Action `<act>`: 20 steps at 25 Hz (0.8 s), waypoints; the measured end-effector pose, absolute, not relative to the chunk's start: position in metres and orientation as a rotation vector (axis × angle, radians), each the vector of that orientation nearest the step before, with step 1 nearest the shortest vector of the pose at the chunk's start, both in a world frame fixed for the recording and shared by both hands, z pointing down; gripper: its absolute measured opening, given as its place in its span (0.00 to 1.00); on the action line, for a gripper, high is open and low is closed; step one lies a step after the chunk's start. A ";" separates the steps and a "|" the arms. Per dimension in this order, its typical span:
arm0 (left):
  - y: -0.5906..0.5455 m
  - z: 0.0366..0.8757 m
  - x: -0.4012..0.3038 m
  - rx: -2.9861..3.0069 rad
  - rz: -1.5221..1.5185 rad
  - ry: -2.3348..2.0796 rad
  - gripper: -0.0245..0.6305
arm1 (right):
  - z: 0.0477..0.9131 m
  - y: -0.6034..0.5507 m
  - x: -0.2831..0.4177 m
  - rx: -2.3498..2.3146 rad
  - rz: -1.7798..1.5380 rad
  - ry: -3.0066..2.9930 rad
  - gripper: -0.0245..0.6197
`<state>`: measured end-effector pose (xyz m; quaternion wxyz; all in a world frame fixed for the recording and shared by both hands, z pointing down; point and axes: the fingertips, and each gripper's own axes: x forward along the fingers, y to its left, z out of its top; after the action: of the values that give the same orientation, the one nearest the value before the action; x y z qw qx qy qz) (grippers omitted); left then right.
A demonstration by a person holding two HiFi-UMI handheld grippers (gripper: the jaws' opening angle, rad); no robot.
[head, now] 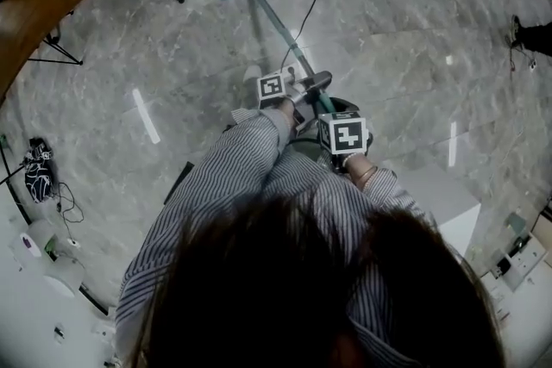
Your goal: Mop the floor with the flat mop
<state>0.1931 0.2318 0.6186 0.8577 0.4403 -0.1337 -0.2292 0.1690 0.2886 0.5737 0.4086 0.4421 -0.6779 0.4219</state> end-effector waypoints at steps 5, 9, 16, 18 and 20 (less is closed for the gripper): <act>0.229 0.615 0.195 0.945 -0.466 -0.265 0.19 | 0.570 0.285 0.169 1.110 1.047 -1.729 0.21; 0.225 0.612 0.197 0.956 -0.466 -0.255 0.19 | 0.566 0.281 0.170 1.110 1.043 -1.736 0.21; 0.226 0.613 0.200 0.960 -0.465 -0.265 0.19 | 0.568 0.282 0.175 1.112 1.045 -1.732 0.21; 0.227 0.613 0.200 0.960 -0.461 -0.266 0.19 | 0.566 0.282 0.175 1.110 1.047 -1.739 0.21; 0.227 0.613 0.201 0.963 -0.455 -0.264 0.19 | 0.565 0.281 0.173 1.111 1.056 -1.750 0.21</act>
<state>0.2005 0.2274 0.6126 0.8532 0.4577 -0.1254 -0.2165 0.1730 0.2813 0.5654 0.3964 0.4385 -0.6905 0.4168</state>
